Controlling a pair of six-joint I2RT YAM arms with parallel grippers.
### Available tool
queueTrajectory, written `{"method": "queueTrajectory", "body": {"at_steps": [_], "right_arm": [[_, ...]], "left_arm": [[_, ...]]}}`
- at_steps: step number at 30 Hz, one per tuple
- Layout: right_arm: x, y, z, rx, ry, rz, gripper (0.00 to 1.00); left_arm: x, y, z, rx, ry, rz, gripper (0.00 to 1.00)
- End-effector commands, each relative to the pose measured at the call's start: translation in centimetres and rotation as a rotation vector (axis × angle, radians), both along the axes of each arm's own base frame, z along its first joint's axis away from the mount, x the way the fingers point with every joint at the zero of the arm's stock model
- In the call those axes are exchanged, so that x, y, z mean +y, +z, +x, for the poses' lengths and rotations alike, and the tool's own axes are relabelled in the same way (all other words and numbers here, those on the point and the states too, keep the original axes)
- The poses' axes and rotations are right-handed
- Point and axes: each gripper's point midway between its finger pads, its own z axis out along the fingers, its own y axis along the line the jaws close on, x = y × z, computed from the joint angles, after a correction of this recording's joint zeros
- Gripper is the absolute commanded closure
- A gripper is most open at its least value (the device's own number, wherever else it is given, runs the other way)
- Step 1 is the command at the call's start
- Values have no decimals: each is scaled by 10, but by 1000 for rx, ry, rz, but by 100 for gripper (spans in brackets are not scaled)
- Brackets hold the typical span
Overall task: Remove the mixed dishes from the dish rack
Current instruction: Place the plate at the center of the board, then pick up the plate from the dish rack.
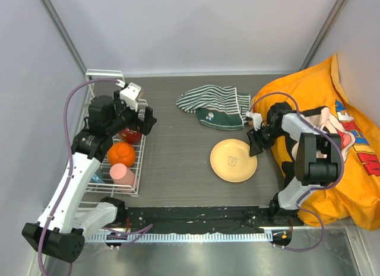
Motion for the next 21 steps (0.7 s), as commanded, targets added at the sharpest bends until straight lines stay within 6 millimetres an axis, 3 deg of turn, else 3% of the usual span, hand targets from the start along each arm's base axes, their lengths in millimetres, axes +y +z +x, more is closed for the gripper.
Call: {"method": "queueTrajectory", "body": {"at_steps": [1, 7, 11, 18, 19, 21], "right_arm": [[-9, 29, 16, -147, -26, -54, 43], [-20, 67, 32, -308, -79, -117, 32], [-23, 104, 40, -423, -107, -130, 27], [-10, 146, 43, -520, -157, -59, 23], [-6, 147, 42, -520, -162, -47, 21], [-1, 152, 40, -533, -167, -35, 19]], "left_arm": [[12, 7, 11, -57, 35, 80, 0], [35, 9, 31, -149, 76, 271, 0], [53, 19, 44, -233, 75, 464, 0], [66, 35, 64, -305, 32, 671, 0], [67, 46, 66, -323, 30, 686, 0], [71, 40, 72, -293, -3, 738, 0]]}}
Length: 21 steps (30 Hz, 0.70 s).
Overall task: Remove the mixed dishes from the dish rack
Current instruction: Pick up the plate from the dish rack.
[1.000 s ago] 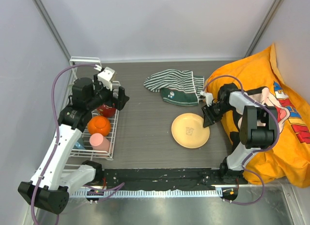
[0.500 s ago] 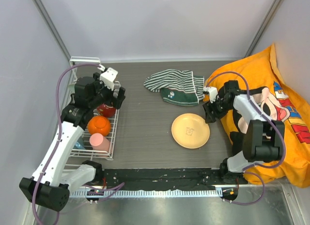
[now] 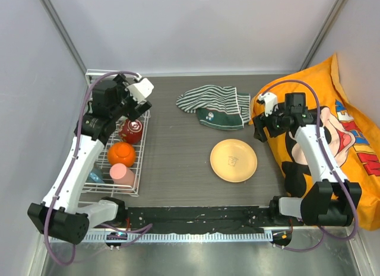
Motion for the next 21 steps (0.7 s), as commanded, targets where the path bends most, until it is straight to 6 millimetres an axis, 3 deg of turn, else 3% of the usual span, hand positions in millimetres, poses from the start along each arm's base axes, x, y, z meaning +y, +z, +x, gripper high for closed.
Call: {"method": "queueTrajectory", "body": {"at_steps": [1, 4, 5, 12, 16, 17, 21], "right_arm": [[14, 29, 6, -86, -23, 57, 18], [18, 28, 4, -96, -28, 58, 16], [29, 27, 2, -94, -5, 64, 16], [55, 25, 1, -109, 27, 83, 15], [67, 17, -2, -94, 45, 92, 15], [67, 15, -1, -91, 46, 89, 15], [69, 9, -2, -87, 51, 72, 15]], "left_arm": [[16, 27, 12, -42, -50, 190, 0], [26, 18, 17, 10, -84, 271, 0], [29, 15, 19, 18, -95, 281, 0], [67, -16, 27, 92, -199, 424, 0], [71, -34, 37, 136, -246, 461, 0], [81, -37, 37, 148, -232, 460, 1], [82, -46, 49, 152, -273, 485, 1]]}}
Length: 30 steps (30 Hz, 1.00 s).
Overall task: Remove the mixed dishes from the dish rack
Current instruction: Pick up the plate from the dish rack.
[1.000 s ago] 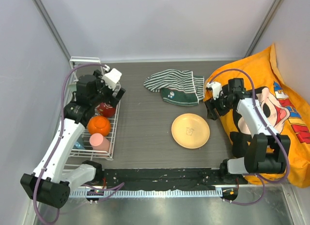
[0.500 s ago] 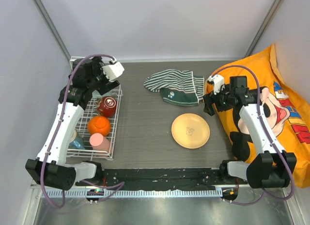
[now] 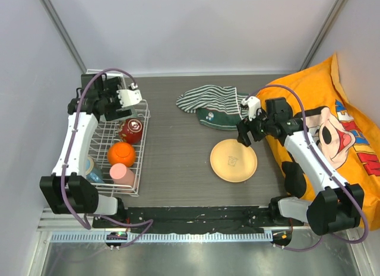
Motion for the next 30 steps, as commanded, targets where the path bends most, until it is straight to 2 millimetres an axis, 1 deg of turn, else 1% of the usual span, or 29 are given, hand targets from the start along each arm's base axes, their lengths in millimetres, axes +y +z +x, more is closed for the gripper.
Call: {"method": "queueTrajectory", "body": {"at_steps": [1, 2, 3, 5, 14, 15, 16, 17, 18, 21, 22, 23, 28, 29, 30], "right_arm": [[2, 3, 6, -41, -20, 1, 15], [2, 3, 6, -42, -18, -1, 15], [2, 2, 5, -42, -18, -1, 15], [2, -1, 4, -37, -18, -2, 15], [1, -10, 2, -21, -12, -14, 15], [1, -11, 2, -19, -12, -16, 15], [0, -12, 2, -16, -13, -18, 15], [0, -13, 2, -13, -13, -18, 15], [0, -14, 2, -13, -11, -20, 15], [0, -15, 1, -9, -12, -24, 15], [-1, -16, 2, -6, -15, -25, 15], [-1, -16, 2, -9, -15, -25, 15], [-2, -19, 2, -6, -12, -35, 15], [-2, -20, 1, -3, -13, -37, 15], [-2, -22, 1, -1, -12, -38, 15]], "left_arm": [[-1, 1, 11, -12, -90, 42, 1], [0, -7, 15, 9, -94, 48, 1], [1, -8, 17, 13, -102, 62, 2], [5, -18, 22, 39, -97, 78, 2], [13, -31, 44, 46, -118, 129, 5], [14, -32, 46, 47, -118, 135, 6], [15, -36, 48, 58, -123, 140, 7], [15, -37, 48, 64, -128, 148, 9], [16, -40, 51, 74, -132, 157, 15], [20, -43, 55, 88, -129, 176, 24], [21, -47, 57, 98, -131, 178, 27], [21, -47, 58, 99, -131, 180, 32], [22, -54, 59, 126, -136, 185, 38], [22, -56, 59, 131, -135, 186, 42], [22, -56, 59, 132, -136, 187, 44]]}}
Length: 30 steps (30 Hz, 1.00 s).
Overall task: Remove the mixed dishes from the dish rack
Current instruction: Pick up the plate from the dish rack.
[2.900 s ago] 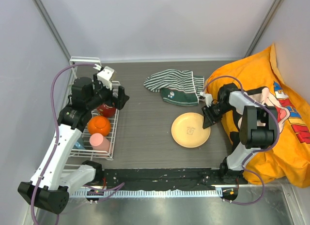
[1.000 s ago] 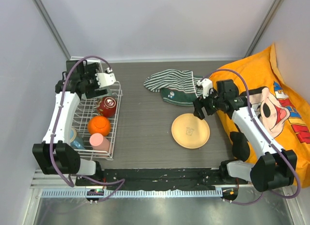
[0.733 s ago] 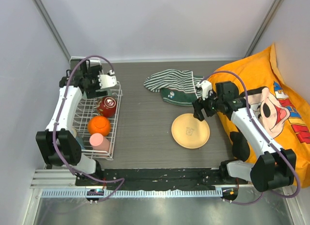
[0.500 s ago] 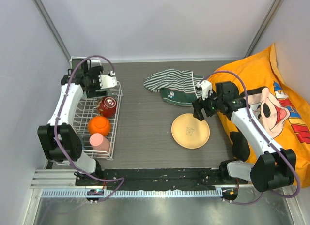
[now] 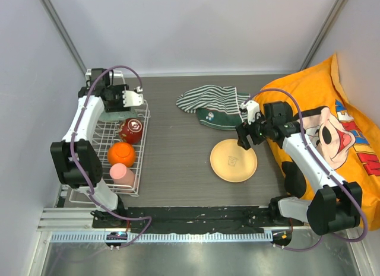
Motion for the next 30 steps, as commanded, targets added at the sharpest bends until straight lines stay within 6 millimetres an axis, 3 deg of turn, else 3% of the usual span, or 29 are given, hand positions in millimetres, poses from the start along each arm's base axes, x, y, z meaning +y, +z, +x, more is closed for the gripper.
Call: {"method": "queueTrajectory", "body": {"at_steps": [1, 8, 15, 30], "right_arm": [[0, 0, 6, -27, 9, -11, 15], [1, -2, 8, -25, 10, -12, 15], [0, -2, 6, -26, 13, -13, 15], [1, -2, 4, -27, 22, -10, 15]], "left_arm": [[4, 13, 3, -19, -10, 22, 47], [9, 7, -6, 25, -6, 48, 79], [7, 19, -8, 2, 0, 38, 98], [0, 82, -12, -154, 13, -9, 100]]}}
